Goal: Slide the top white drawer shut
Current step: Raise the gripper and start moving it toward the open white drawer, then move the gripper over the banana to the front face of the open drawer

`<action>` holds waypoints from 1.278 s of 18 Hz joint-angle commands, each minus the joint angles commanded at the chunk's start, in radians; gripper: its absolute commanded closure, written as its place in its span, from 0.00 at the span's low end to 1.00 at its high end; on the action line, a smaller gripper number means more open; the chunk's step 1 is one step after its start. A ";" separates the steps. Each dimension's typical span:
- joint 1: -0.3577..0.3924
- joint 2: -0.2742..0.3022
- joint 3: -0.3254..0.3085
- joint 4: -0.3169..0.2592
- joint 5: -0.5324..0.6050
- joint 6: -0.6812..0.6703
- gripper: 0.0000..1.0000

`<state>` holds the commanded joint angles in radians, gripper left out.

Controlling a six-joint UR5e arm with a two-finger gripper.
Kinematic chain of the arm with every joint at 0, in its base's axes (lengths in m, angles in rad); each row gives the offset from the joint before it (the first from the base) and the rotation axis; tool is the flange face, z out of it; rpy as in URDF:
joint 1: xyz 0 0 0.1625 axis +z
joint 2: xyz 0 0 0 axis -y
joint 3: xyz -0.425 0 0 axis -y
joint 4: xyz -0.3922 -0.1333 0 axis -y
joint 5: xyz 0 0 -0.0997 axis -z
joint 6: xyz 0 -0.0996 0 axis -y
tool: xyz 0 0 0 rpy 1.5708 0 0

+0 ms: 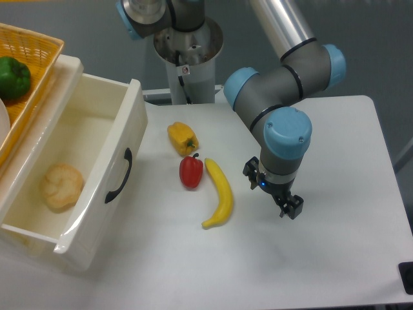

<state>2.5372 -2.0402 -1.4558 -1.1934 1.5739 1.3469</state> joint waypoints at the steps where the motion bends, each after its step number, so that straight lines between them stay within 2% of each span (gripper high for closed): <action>1: 0.000 0.000 0.000 0.000 0.000 0.000 0.00; 6: -0.005 0.000 -0.003 0.002 0.006 0.000 0.00; 10: -0.040 0.012 -0.040 0.011 0.110 -0.002 0.00; 13: -0.048 0.018 -0.055 0.014 0.115 -0.002 0.00; 18: -0.051 0.052 -0.089 0.014 0.103 -0.037 0.00; 21: -0.067 0.063 -0.089 0.015 0.029 -0.153 0.01; 23: -0.074 0.072 -0.092 0.012 -0.006 -0.214 0.10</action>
<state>2.4636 -1.9681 -1.5478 -1.1811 1.5678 1.1324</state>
